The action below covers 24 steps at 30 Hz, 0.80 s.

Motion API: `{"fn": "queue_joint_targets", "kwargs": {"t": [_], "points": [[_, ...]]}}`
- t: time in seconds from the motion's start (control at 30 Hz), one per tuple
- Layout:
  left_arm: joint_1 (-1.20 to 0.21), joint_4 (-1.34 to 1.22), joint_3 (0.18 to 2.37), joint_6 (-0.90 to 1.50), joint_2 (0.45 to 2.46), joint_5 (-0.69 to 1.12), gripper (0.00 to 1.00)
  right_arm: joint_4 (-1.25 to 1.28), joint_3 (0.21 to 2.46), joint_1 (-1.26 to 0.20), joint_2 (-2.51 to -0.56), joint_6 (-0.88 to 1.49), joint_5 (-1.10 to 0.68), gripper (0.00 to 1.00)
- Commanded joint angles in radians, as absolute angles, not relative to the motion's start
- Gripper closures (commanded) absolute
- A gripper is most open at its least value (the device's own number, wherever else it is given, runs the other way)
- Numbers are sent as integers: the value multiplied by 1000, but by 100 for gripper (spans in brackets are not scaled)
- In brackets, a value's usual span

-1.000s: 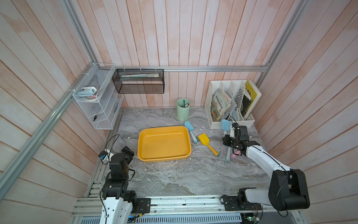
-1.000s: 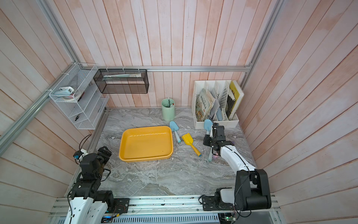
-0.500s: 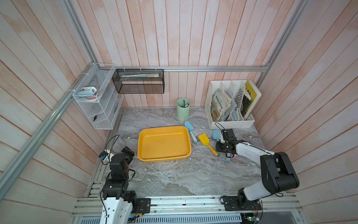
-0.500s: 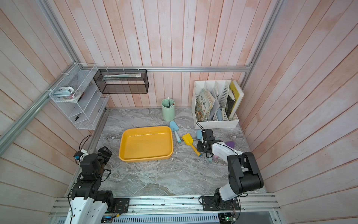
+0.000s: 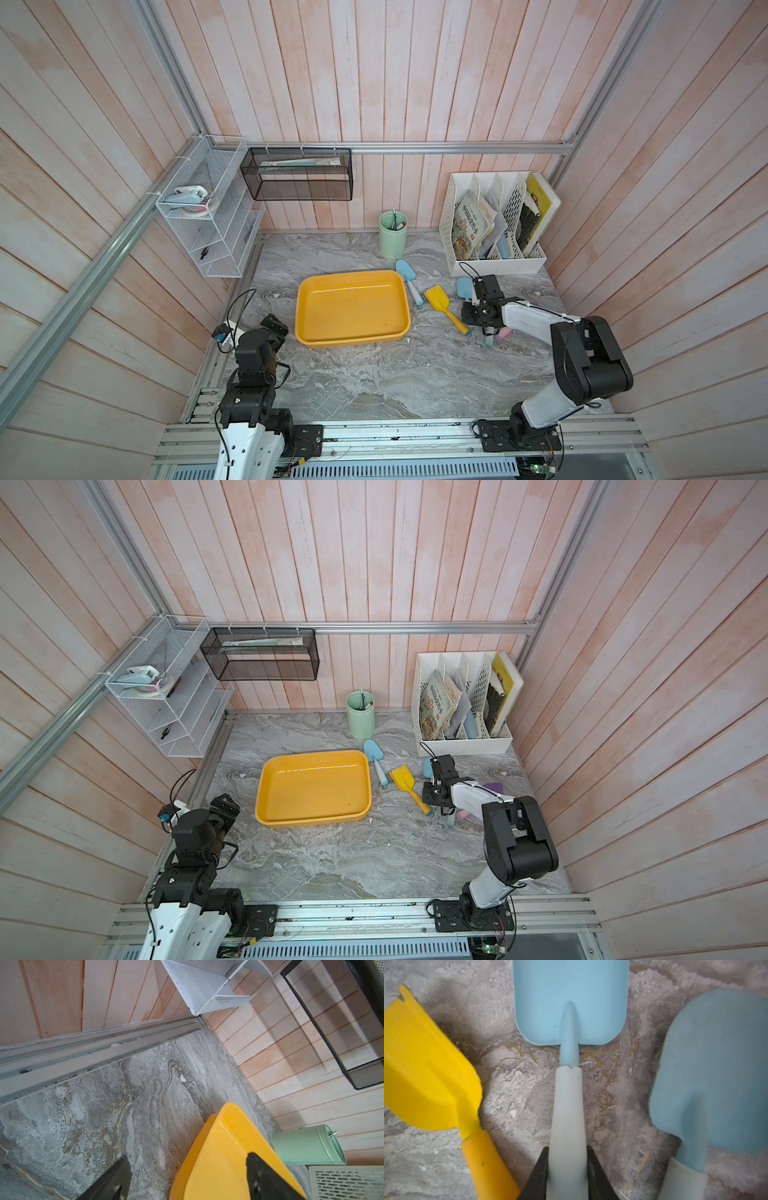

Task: Take the shovel out of the storage box
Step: Place the shovel at the center of the board.

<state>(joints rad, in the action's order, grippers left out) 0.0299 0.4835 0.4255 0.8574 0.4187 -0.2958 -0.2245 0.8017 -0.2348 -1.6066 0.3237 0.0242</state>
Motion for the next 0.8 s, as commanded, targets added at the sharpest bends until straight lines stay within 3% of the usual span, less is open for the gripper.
{"fn": "queue_joint_targets", "kwargs": {"t": [0.0,0.07,0.4,0.47,0.77], "points": [[31,497,418,848,413,-305,10,-277,814,-233,-1635,342,8,100],[31,495,416,854,418,-303,10,-292,820,-234,-1638,341,11,89],[31,489,416,862,419,-293,10,-331,832,-241,-1596,353,32,62],[31,490,418,861,418,-295,10,-340,835,-242,-1575,357,34,51],[31,456,472,802,444,-331,10,-423,936,-271,-1392,361,171,45]]}}
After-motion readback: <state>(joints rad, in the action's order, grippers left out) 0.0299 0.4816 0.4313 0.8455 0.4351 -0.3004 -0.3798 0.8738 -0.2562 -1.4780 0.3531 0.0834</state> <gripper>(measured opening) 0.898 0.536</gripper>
